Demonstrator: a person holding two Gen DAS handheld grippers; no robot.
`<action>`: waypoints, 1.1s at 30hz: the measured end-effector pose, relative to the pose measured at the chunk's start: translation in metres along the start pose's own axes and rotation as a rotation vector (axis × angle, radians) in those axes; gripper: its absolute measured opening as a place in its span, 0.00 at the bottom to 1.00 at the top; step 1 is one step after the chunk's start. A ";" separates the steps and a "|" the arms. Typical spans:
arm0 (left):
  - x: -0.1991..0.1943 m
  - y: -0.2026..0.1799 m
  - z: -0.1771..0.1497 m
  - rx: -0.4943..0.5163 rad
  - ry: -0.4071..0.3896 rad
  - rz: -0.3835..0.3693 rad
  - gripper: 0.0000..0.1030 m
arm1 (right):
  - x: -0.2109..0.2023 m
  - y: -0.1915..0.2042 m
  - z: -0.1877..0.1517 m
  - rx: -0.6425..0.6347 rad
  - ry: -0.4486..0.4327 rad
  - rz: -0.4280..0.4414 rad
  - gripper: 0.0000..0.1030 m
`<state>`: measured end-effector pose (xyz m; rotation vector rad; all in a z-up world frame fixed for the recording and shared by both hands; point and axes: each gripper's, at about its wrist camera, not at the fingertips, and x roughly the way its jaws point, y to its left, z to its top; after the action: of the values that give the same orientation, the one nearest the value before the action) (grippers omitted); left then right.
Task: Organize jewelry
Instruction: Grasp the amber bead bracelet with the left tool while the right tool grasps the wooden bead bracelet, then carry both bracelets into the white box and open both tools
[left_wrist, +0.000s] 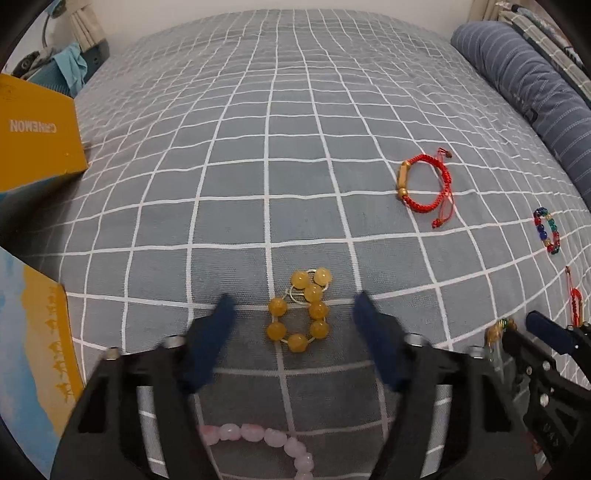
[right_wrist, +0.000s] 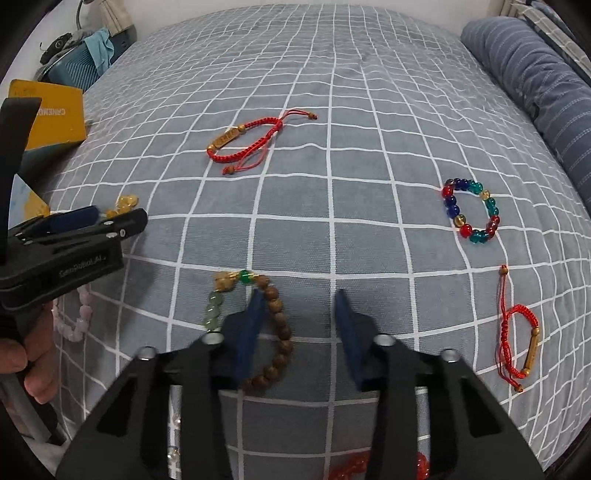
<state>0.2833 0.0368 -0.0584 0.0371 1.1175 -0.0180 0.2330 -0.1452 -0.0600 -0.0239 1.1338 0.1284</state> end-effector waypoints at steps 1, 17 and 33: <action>-0.001 0.000 0.000 -0.001 0.004 -0.013 0.35 | 0.000 0.000 0.000 0.000 0.003 0.001 0.20; -0.018 0.000 -0.005 -0.004 -0.023 -0.058 0.18 | -0.014 -0.003 0.004 0.021 -0.046 -0.018 0.07; -0.069 -0.009 -0.012 0.004 -0.145 -0.076 0.18 | -0.048 -0.012 0.008 0.057 -0.182 -0.027 0.07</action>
<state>0.2422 0.0277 -0.0022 -0.0036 0.9731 -0.0896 0.2213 -0.1612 -0.0136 0.0231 0.9548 0.0720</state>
